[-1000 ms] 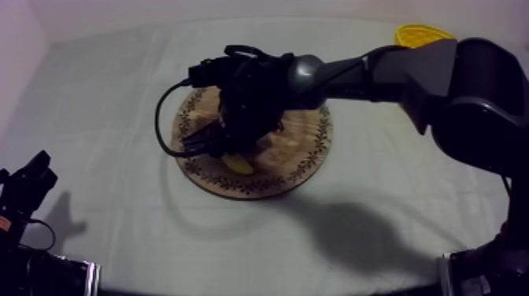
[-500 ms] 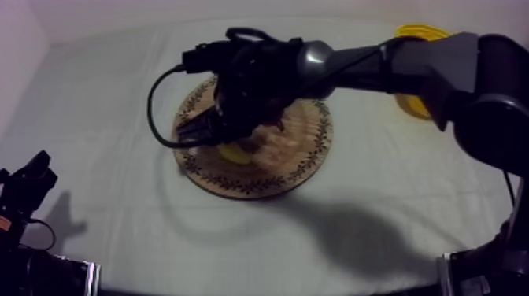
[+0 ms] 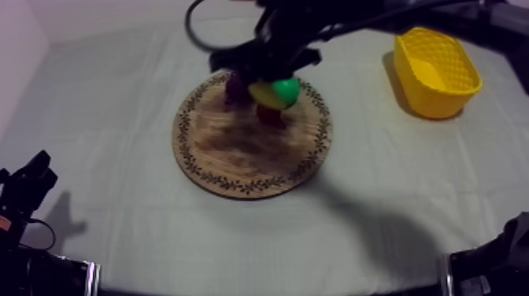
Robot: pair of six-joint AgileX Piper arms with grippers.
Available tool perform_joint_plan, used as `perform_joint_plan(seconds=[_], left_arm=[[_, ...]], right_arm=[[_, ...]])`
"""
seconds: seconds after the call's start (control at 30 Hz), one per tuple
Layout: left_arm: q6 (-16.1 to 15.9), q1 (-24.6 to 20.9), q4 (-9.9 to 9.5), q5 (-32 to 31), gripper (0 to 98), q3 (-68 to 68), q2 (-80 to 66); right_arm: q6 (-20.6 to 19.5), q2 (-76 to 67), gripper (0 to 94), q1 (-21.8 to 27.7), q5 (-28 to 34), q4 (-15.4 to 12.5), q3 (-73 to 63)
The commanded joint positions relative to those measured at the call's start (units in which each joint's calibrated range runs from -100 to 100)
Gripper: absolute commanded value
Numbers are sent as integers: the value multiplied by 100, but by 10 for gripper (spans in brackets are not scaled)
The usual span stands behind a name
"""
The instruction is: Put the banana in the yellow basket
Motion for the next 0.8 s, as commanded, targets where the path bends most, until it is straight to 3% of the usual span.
perform_joint_plan(seconds=[0.0,0.77], left_arm=[[0,-2,-1,1,1,3,-3],[0,-2,-1,1,1,3,-3]], right_arm=[[10,-237,128,300,22,15,75],[598,-520,128,2982,-228,201,339]])
